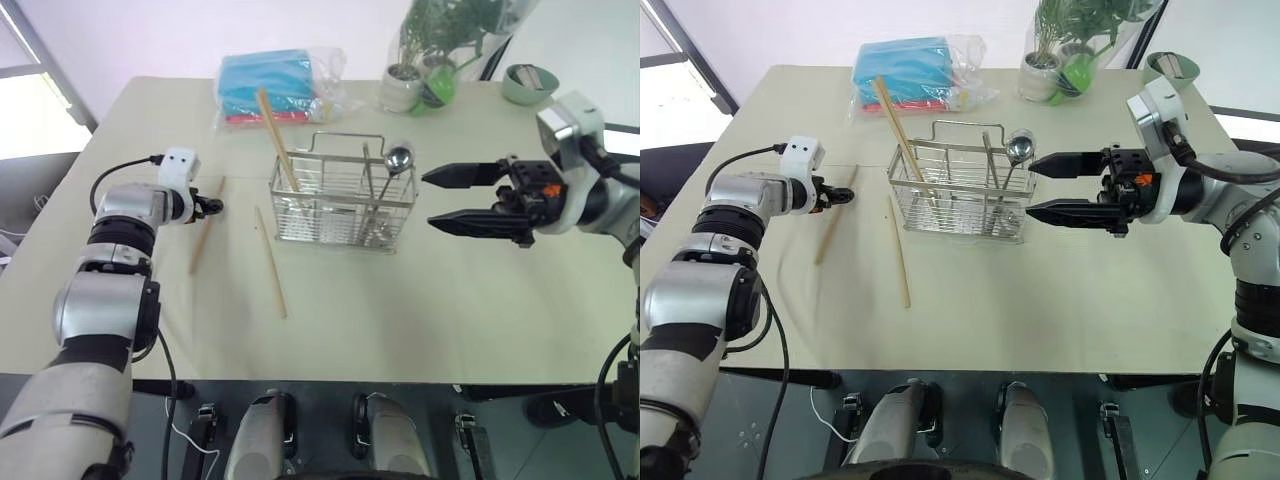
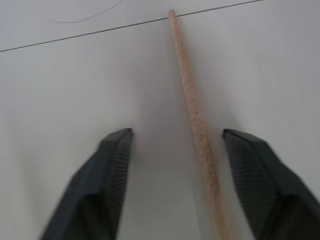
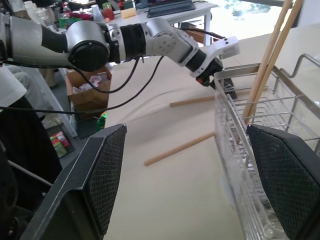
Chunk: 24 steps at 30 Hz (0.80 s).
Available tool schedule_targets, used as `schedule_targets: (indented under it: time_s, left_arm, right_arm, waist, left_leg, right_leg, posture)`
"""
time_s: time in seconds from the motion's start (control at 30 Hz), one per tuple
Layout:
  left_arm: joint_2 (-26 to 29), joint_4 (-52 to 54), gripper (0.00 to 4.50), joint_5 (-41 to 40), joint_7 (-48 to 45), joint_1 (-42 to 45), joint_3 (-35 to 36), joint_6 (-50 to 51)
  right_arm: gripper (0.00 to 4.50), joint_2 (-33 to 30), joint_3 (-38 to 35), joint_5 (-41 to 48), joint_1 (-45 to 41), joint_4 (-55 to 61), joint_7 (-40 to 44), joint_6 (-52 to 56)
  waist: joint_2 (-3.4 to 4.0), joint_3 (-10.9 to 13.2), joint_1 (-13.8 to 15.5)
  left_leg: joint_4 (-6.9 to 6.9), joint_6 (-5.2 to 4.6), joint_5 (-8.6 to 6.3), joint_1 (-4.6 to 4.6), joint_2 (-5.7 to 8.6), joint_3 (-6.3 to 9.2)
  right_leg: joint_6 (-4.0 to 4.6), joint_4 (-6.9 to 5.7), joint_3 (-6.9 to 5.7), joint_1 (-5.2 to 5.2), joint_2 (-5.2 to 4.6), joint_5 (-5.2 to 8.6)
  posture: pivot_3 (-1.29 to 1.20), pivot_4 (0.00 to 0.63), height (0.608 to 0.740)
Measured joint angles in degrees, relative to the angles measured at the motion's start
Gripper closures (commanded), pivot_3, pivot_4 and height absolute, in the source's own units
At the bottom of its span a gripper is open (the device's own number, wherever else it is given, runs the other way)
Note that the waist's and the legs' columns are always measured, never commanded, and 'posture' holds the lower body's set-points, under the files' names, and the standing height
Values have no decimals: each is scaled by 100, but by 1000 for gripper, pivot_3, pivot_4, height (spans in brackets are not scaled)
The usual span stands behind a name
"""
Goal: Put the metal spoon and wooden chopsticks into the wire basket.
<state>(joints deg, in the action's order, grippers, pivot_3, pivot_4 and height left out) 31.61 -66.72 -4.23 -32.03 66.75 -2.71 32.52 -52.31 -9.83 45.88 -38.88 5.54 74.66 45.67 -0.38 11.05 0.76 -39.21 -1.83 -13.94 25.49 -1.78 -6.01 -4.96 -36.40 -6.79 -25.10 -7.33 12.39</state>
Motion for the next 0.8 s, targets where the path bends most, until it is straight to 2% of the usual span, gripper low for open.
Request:
schedule_targets:
  time_s: [0.1, 0.53, 0.7, 0.8]
  left_arm:
    - [10, -46, 4471, 34, -27, 2, 32, -39]
    - [129, -70, 4471, 105, 165, 2, 434, 85]
    - [520, 133, 4471, -165, 791, 5, 1133, 39]
    - [685, 654, 4471, -456, 1051, -7, 1630, 17]
  right_arm:
    - [551, 7, 0, -6, -56, -111, -33, -60]
    - [551, 128, 6, -63, -193, -373, -143, -287]
    - [551, 128, 5, -118, -198, -474, -166, -356]
    - [551, 127, 5, -138, -198, -480, -168, -369]
  waist:
    - [0, 0, -1]
    - [-1, 0, -29]
    - [-4, 2, -44]
    - [-7, 4, -16]
  left_leg:
    - [-1, -1, -1, 0, 1, 0]
    - [0, -1, 0, 3, -2, -2]
    - [0, -1, 0, 7, -2, -2]
    - [-2, 3, 2, 9, -1, 0]
  right_leg:
    - [0, -1, 0, 0, -1, 0]
    - [0, -7, 1, -9, 0, 0]
    - [0, -16, 1, -16, -2, 0]
    - [0, -17, 1, -15, -3, 0]
  posture:
    - [0, 150, 707]
    - [0, 150, 707]
    - [0, 150, 707]
    - [0, 150, 707]
